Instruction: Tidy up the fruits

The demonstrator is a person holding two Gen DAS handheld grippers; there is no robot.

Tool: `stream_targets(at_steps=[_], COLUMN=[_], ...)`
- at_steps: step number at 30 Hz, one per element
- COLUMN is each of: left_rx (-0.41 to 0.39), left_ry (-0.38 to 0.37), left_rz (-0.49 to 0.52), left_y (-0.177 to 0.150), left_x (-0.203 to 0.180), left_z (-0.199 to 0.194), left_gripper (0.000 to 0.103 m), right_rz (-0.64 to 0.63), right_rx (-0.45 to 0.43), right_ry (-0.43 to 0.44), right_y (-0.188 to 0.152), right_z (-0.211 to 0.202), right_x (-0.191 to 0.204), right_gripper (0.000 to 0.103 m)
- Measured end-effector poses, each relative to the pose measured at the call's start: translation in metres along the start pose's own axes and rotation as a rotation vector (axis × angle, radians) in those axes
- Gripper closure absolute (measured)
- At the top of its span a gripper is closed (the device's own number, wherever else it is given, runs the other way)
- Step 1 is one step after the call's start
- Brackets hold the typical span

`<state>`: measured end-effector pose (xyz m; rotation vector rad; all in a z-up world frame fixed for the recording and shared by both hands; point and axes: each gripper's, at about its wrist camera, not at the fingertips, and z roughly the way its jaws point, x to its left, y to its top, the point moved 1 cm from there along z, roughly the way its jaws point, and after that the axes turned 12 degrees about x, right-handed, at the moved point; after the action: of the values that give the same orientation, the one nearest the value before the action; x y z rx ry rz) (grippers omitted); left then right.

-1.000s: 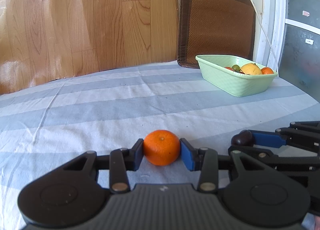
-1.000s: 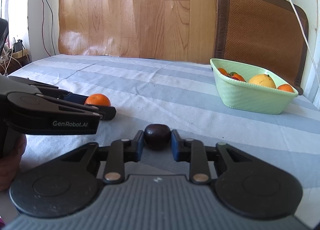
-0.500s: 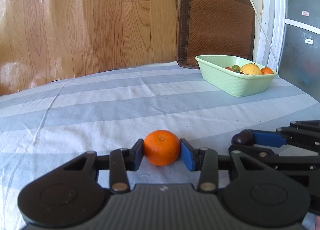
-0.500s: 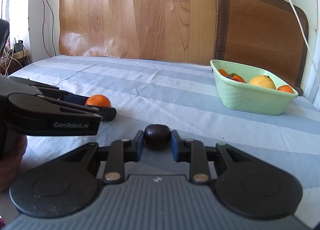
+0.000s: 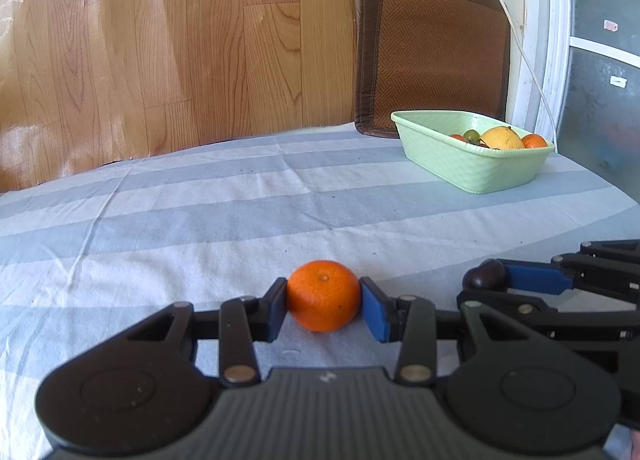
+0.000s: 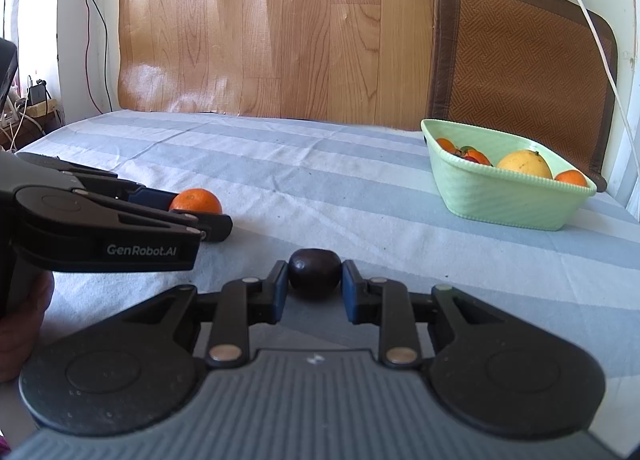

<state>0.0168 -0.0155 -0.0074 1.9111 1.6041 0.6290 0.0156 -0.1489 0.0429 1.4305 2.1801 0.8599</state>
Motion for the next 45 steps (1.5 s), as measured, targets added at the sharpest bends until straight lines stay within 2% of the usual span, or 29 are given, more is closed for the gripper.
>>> stream_targets(at_steps=[14, 17, 27, 36, 42, 45], left_rx=[0.017, 0.024, 0.010, -0.012, -0.058, -0.076], left_ry=[0.013, 0.000, 0.040, 0.037, 0.029, 0.002], left_rz=[0.007, 0.003, 0.045, 0.105, 0.166, 0.180], left_y=[0.002, 0.006, 0.026, 0.063, 0.102, 0.124], left_x=[-0.001, -0.002, -0.015, -0.040, -0.065, -0.077], left_z=[0.001, 0.001, 0.003, 0.013, 0.020, 0.028], left_gripper=[0.065, 0.065, 0.065, 0.065, 0.065, 0.065], right_rz=[0.029, 0.055, 0.109, 0.125, 0.146, 0.159], right_rx=[-0.026, -0.036, -0.090, -0.181, -0.253, -0.267], right_ry=[0.014, 0.030, 0.044, 0.005, -0.063, -0.101], right_y=[-0.001, -0.001, 0.000, 0.012, 0.030, 0.038], right_z=[-0.003, -0.005, -0.013, -0.025, -0.027, -0.023], right_x=[-0.005, -0.010, -0.032, -0.061, -0.094, -0.112], right_gripper=[0.072, 0.072, 0.072, 0.072, 0.072, 0.072])
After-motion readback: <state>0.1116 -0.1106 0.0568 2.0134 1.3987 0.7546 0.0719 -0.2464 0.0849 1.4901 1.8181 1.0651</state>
